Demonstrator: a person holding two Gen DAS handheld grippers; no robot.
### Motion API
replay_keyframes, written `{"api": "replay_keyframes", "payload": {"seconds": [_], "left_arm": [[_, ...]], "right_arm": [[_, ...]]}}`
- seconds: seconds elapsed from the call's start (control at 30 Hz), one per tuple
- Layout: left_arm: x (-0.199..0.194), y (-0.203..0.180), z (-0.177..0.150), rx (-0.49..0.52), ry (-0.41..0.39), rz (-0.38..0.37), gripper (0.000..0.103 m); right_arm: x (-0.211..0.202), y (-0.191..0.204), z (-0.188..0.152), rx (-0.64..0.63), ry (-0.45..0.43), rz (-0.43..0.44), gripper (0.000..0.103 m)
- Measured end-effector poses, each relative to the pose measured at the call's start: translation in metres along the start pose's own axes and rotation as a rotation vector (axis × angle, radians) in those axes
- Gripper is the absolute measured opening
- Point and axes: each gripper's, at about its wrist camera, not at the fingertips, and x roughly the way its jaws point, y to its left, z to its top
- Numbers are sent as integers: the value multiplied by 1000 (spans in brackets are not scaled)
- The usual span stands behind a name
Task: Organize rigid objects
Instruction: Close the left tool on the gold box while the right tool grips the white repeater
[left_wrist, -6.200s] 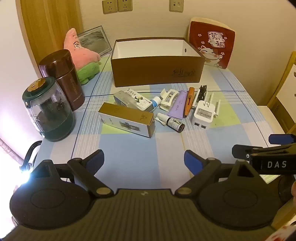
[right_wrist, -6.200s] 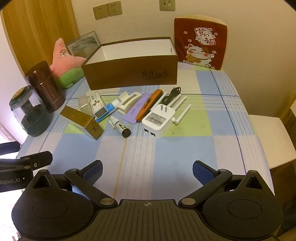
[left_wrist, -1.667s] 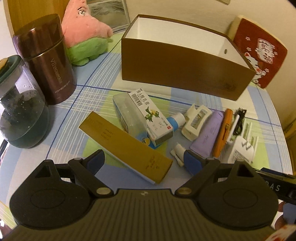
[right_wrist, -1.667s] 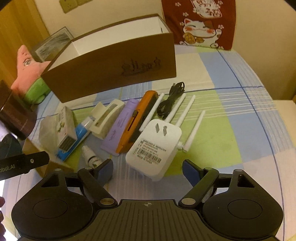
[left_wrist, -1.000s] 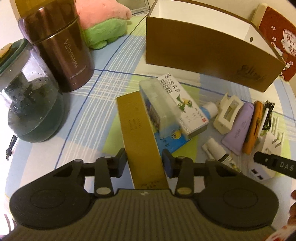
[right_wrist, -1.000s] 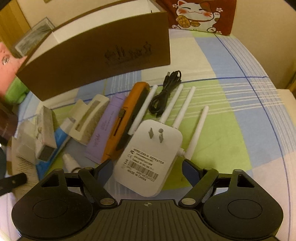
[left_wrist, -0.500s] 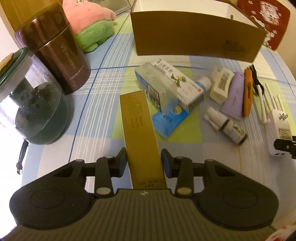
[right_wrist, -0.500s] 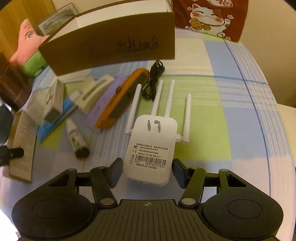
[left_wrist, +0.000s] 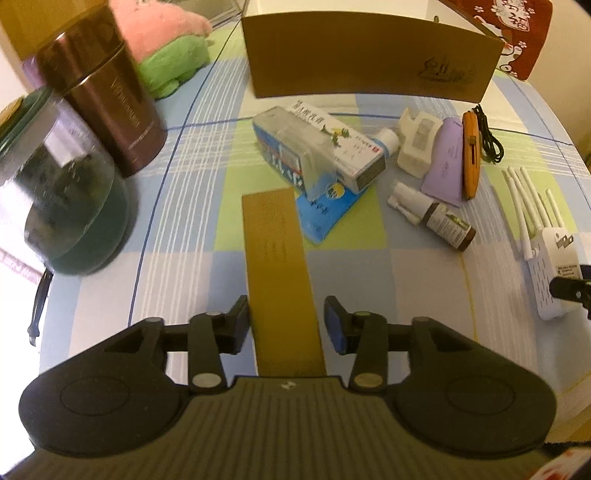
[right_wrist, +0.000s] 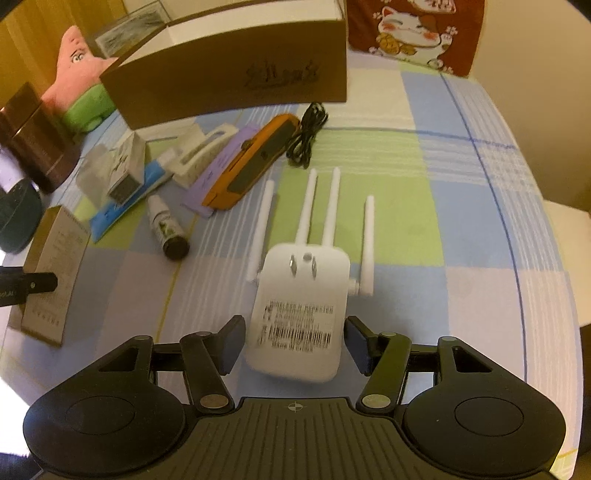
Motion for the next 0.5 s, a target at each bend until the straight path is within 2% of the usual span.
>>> {"api": "replay_keyframes", "payload": {"seconds": [0.43,0.5], "left_arm": [[16,-2,16,11,-2,21,42],[19,-2,16,13,8,27,39]], "right_arm": [[25,0,12,79,64,-46,56],[28,-1,12,84,68,-45,56]]}}
